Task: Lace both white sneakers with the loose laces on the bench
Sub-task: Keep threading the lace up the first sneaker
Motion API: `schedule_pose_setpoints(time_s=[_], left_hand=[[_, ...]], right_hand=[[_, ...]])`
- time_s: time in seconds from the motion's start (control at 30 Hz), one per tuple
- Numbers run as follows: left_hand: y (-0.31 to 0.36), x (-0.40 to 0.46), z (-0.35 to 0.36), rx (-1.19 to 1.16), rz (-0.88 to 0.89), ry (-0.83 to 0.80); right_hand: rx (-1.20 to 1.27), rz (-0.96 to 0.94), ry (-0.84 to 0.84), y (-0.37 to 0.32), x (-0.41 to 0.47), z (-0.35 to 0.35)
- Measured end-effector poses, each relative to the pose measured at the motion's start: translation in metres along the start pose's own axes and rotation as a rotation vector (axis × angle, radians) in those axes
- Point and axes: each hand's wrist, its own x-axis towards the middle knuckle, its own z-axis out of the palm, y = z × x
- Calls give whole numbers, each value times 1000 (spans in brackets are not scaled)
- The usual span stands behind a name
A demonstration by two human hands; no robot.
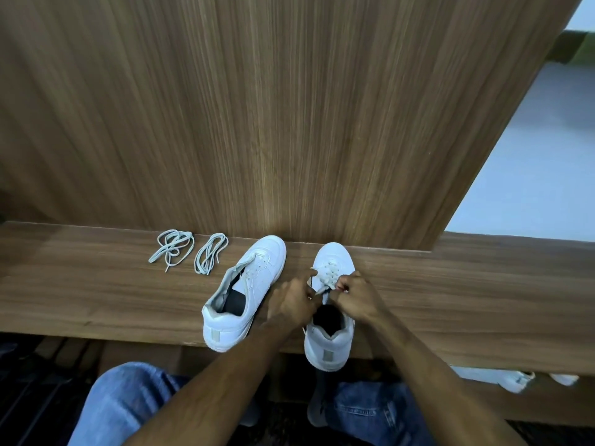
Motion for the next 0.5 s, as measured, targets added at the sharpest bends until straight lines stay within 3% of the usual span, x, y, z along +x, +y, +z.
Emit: schedule_pose_setpoints(time_s=[0.1,0.17,0.23,0.3,0.5], left_hand=[[0,-1,1,-17,-54,7],[-2,0,3,-11,-87,8],[-4,2,4,-10,-105,19],[-4,5,5,0,-107,18],[0,5,7,153,-28,6]], right_hand=[[56,21,-123,-9,2,-17],[353,60,-133,-23,-3,-40],[706,59,-16,-39,-6,-71],[888,17,100,-51,-6,-105],[886,-2,343,-52,7,-143]])
